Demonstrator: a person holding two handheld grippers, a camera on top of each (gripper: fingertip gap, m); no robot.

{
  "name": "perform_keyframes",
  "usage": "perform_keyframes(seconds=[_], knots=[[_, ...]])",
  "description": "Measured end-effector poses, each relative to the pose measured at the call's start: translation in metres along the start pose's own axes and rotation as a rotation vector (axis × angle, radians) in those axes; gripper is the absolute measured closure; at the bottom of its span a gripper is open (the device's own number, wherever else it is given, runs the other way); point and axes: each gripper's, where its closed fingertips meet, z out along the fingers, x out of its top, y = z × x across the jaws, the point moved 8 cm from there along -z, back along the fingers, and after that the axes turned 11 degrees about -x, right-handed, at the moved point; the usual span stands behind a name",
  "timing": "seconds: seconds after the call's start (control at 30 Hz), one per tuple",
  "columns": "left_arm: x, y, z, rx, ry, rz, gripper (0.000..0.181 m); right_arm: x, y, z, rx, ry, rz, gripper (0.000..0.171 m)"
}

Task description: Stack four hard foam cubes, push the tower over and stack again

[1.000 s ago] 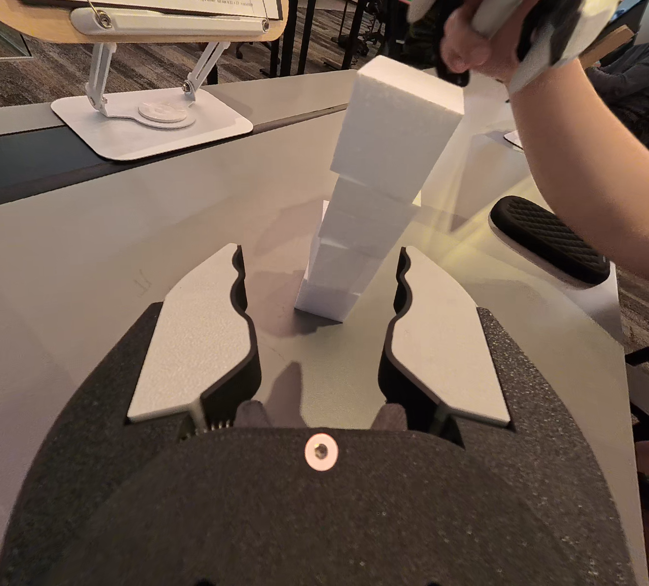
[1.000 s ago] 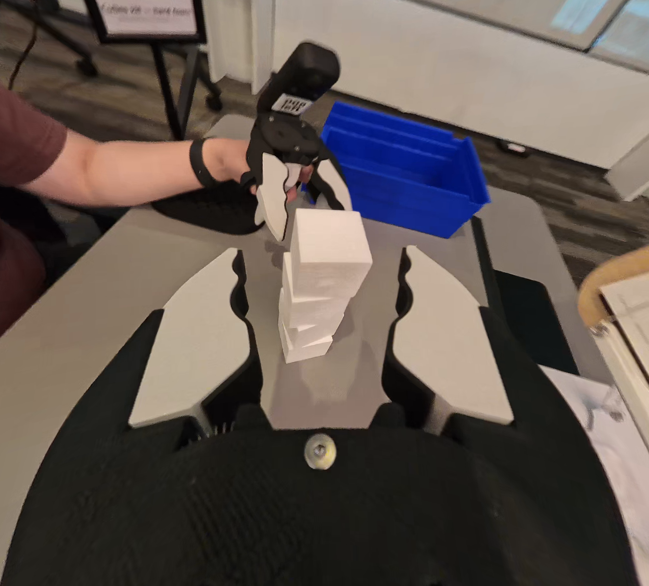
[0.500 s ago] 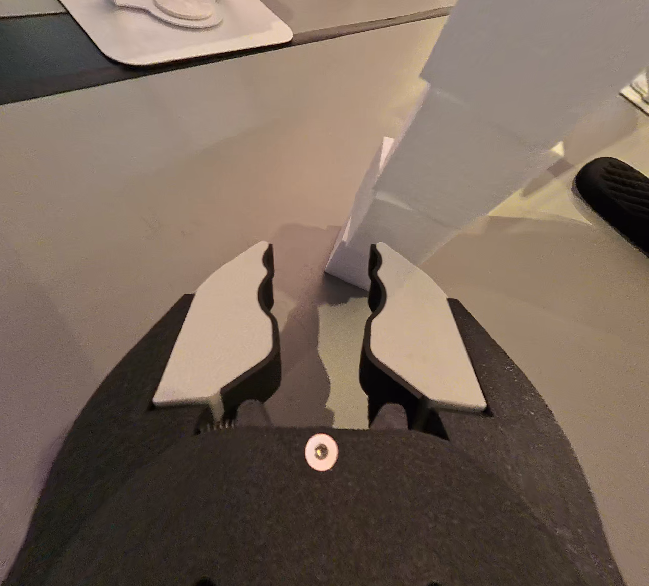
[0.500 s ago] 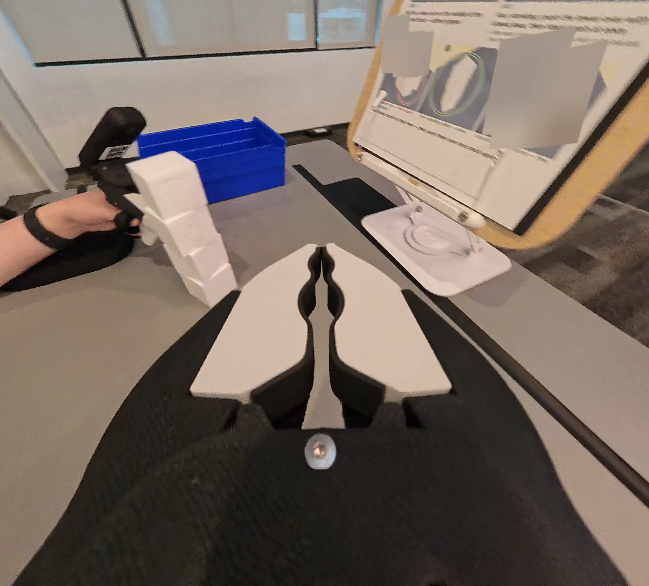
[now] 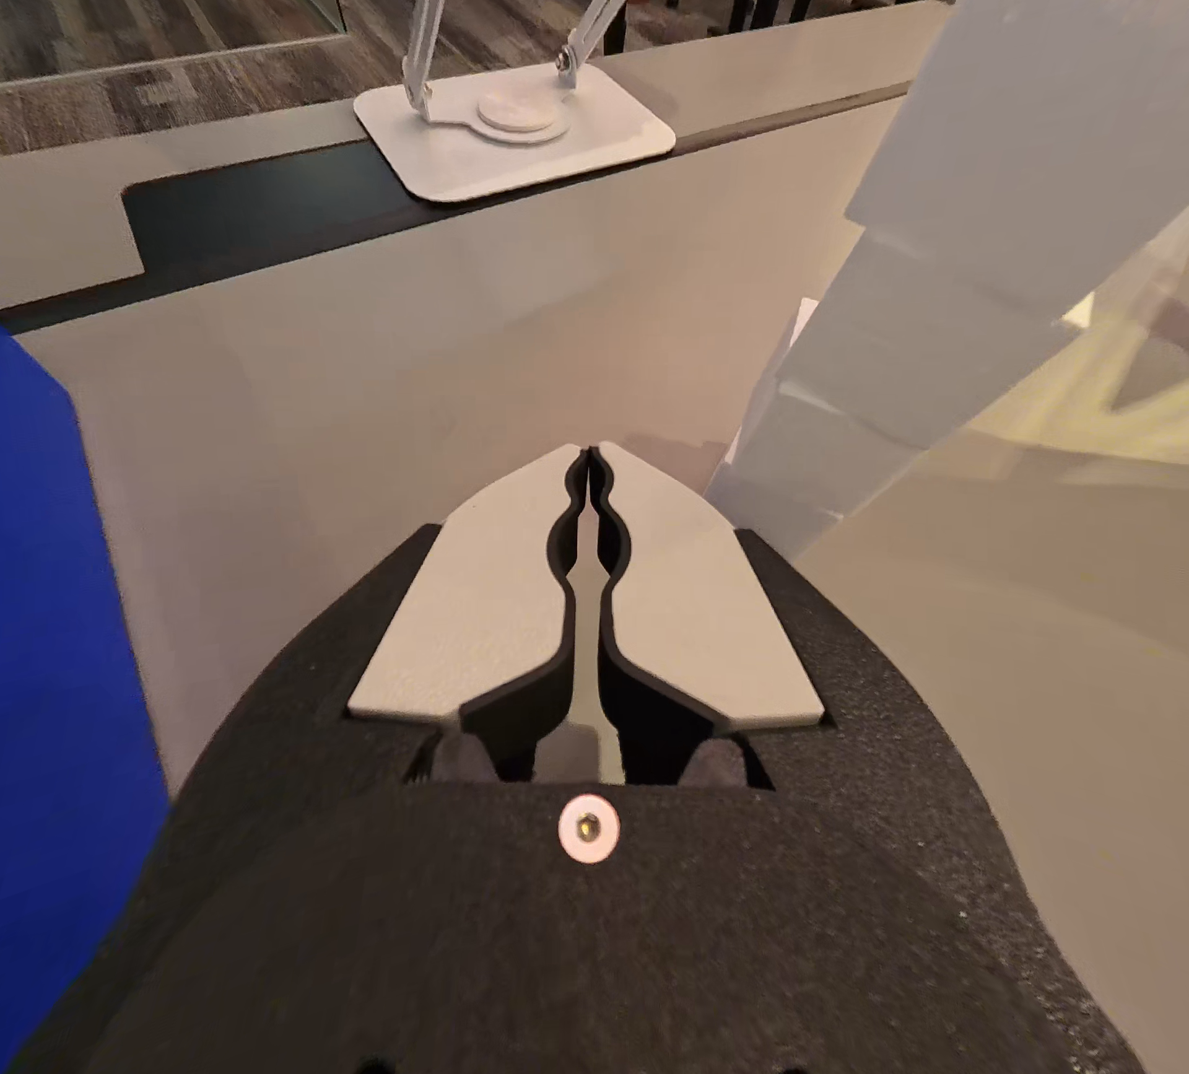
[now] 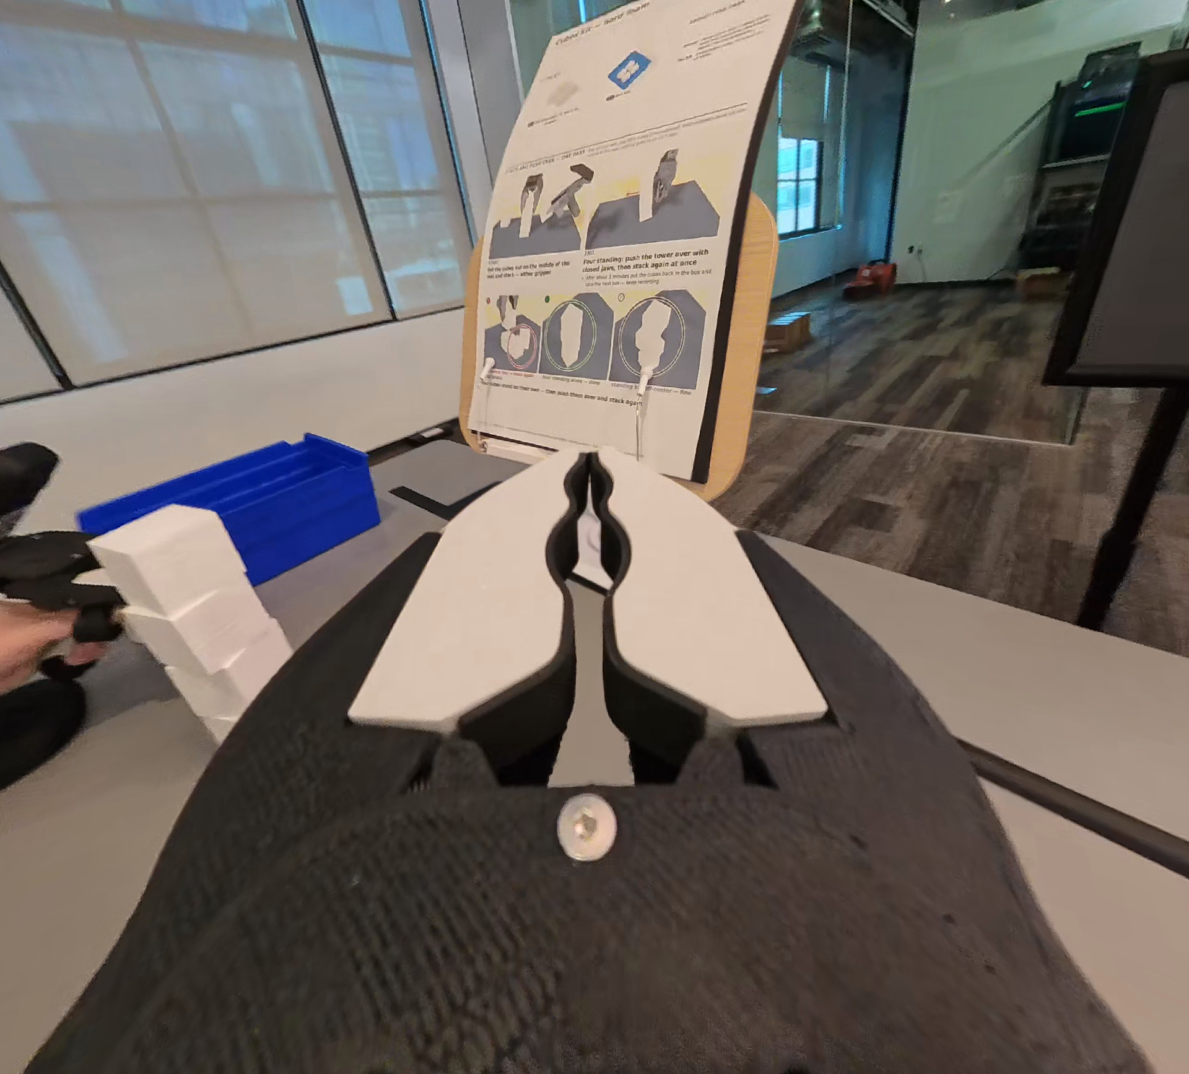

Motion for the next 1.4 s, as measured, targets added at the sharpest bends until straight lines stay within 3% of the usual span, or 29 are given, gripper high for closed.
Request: perform_keyframes(seconds=[0.17, 0.37, 0.5, 0.8, 1.1, 1.3, 1.4], knots=[[-0.013, 0.003, -0.007, 0.02, -0.169, 0.002, 0.181, 0.001, 0.024, -0.013, 0.031, -0.062, 0.078, 0.171], [-0.021, 0.013, 0.011, 0.063, -0.293, 0.017, 0.181, -0.002, 0.039, -0.019, 0.022, -0.097, 0.095, 0.171], [-0.006, 0.028, 0.015, 0.23, -0.359, 0.116, 0.181, -0.007, 0.039, -0.014, 0.036, -0.117, 0.1, 0.171], [0.035, 0.066, 0.045, 0.222, -0.37, 0.248, 0.181, -0.016, 0.037, -0.005, 0.059, -0.197, 0.063, 0.171], [0.073, 0.12, 0.101, 0.147, -0.392, 0.446, 0.181, -0.018, 0.037, -0.003, 0.066, -0.204, 0.05, 0.171], [0.086, 0.124, 0.09, 0.091, -0.288, 0.424, 0.181, -0.019, 0.04, -0.004, 0.062, -0.223, 0.03, 0.17], [0.086, 0.115, 0.077, 0.026, -0.263, 0.363, 0.171, -0.018, 0.04, -0.004, 0.065, -0.222, 0.028, 0.169]])
